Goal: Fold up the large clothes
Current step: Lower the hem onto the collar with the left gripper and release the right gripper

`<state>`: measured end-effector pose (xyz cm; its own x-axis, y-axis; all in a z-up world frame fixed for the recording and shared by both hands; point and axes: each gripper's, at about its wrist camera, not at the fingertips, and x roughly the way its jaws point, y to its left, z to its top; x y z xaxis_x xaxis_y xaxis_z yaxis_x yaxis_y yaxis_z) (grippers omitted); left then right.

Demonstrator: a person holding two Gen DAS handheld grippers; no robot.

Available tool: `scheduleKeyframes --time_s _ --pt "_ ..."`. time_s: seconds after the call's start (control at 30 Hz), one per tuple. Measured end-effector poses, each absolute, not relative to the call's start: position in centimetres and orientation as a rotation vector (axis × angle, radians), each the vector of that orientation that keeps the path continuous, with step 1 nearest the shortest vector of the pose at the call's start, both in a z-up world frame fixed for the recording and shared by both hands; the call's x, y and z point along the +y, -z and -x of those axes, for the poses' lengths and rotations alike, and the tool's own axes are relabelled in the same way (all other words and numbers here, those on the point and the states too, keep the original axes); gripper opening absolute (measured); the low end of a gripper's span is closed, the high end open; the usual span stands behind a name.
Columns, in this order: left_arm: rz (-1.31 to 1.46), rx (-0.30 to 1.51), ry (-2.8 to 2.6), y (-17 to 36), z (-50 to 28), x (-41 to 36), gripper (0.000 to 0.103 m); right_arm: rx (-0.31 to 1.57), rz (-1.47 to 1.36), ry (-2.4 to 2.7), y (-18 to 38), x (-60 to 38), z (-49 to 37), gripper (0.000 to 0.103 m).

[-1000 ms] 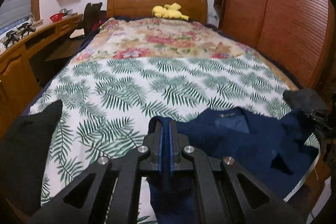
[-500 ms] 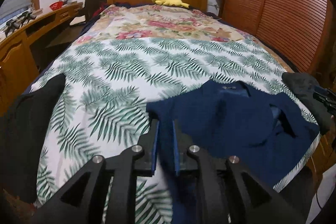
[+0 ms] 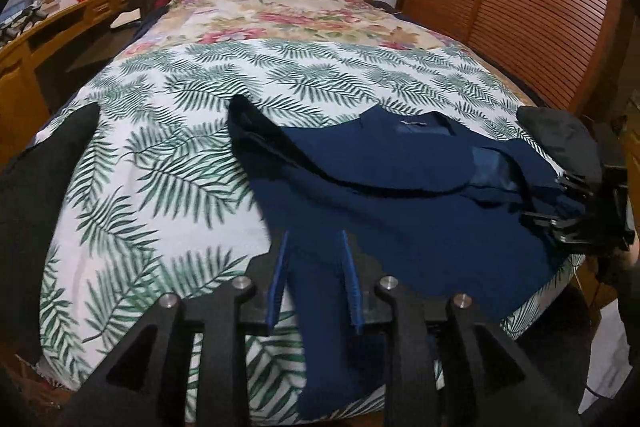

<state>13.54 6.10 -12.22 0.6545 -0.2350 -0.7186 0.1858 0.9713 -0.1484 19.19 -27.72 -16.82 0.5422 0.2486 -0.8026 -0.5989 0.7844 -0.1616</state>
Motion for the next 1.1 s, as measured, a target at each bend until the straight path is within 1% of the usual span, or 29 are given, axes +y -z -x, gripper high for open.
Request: scheduleKeyframes --time_s 0.03,0.07,0.1,0.17,0.23,0.27,0.5,0.57,0.6,0.67,0.73,0.77,1.1 --pt "0.063 0.821 0.244 12.2 -13.7 5.8 0.024 0.863 0.476 -0.513 16.9 -27.5 -19.8 0.057" --pt "0.065 0.817 0.252 12.2 -13.8 5.5 0.024 0.857 0.503 -0.501 16.8 -27.1 -20.4 0.045" --pt "0.071 0.813 0.263 12.2 -14.1 5.2 0.024 0.850 0.526 -0.503 16.7 -26.8 -20.9 0.039" --pt "0.080 0.806 0.277 12.1 -14.4 4.8 0.024 0.833 0.560 -0.487 16.5 -26.4 -22.0 0.013" --pt "0.083 0.796 0.292 11.8 -14.8 4.4 0.024 0.803 0.592 -0.456 16.0 -25.7 -24.0 0.007" --pt "0.083 0.789 0.301 11.6 -15.1 4.1 0.024 0.801 0.596 -0.448 15.7 -25.5 -25.2 0.007" --pt "0.048 0.763 0.306 10.6 -16.8 3.6 0.024 0.767 0.569 -0.379 13.5 -24.5 -33.9 0.006" --pt "0.041 0.759 0.298 10.6 -17.2 3.8 0.024 0.782 0.539 -0.379 13.3 -24.3 -36.0 0.007" --pt "0.042 0.759 0.297 10.6 -17.5 3.9 0.024 0.793 0.522 -0.379 13.4 -24.2 -36.7 0.010" --pt "0.038 0.759 0.296 10.6 -18.0 3.9 0.024 0.817 0.474 -0.365 13.4 -24.3 -38.2 0.033" --pt "0.030 0.758 0.293 10.7 -18.3 4.0 0.024 0.817 0.425 -0.356 13.1 -24.7 -39.0 0.045" --pt "0.026 0.758 0.291 10.7 -18.4 4.0 0.024 0.814 0.404 -0.354 12.9 -24.8 -39.1 0.047" --pt "0.019 0.757 0.277 10.8 -18.2 4.1 0.024 0.750 0.350 -0.237 10.5 -29.8 -38.6 0.048"
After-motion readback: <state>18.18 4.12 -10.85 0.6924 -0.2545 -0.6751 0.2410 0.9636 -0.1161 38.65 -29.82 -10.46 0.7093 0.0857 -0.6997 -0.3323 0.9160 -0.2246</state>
